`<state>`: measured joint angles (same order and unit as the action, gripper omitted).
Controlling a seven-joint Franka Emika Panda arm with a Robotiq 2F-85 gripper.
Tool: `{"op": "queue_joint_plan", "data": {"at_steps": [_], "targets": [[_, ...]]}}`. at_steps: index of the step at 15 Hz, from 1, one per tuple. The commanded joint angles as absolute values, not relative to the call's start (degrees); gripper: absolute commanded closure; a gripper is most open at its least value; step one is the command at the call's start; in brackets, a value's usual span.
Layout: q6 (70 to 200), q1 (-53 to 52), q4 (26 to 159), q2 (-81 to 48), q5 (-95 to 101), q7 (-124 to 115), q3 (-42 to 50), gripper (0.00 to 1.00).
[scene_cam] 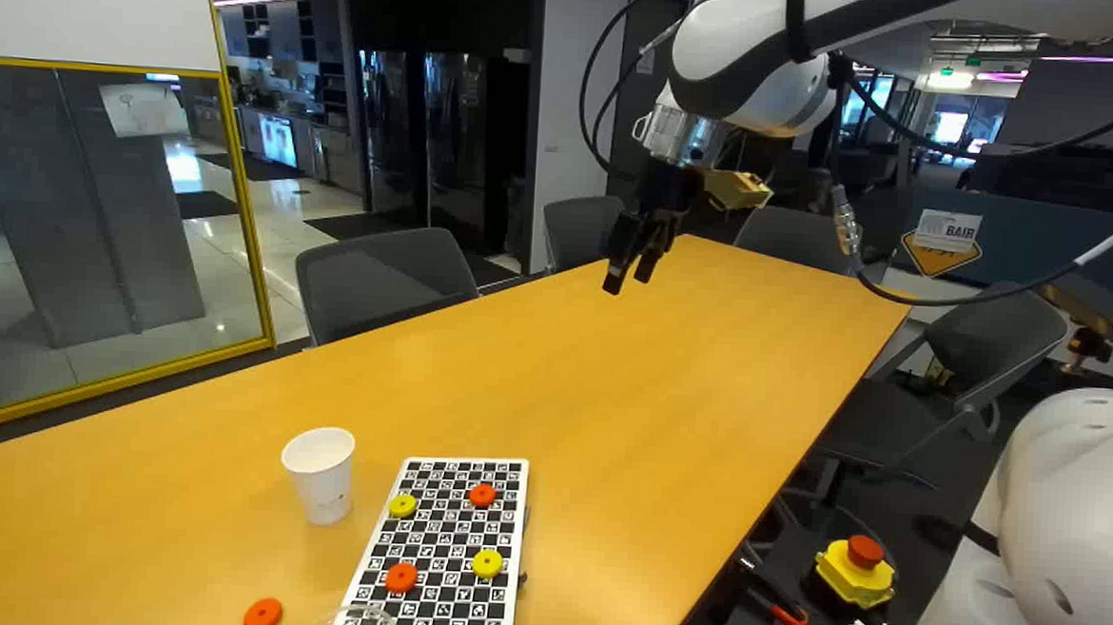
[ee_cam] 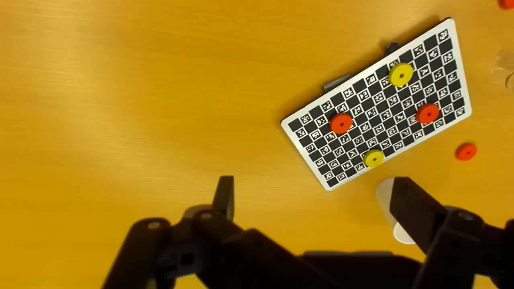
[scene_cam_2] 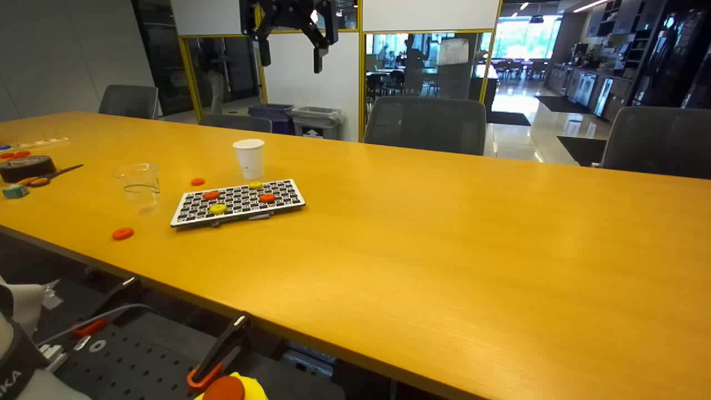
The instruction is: Put the yellow rings in the clear cup and the orange rings in the white cups
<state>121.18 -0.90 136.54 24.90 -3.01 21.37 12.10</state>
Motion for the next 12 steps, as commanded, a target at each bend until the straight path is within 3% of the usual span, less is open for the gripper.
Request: {"op": "queue_joint_plan", "data": {"at_steps": [1,7,12], "targets": [[121.0,0.0,136.1,24.8,-3.4,21.7,11.3,0.0],[121.8,0.0,136.0,24.7,-3.3,21.1,11.0,0.0],[127.5,0.5,136.4,17.2,-1.6,6.3,4.9,0.0]]}}
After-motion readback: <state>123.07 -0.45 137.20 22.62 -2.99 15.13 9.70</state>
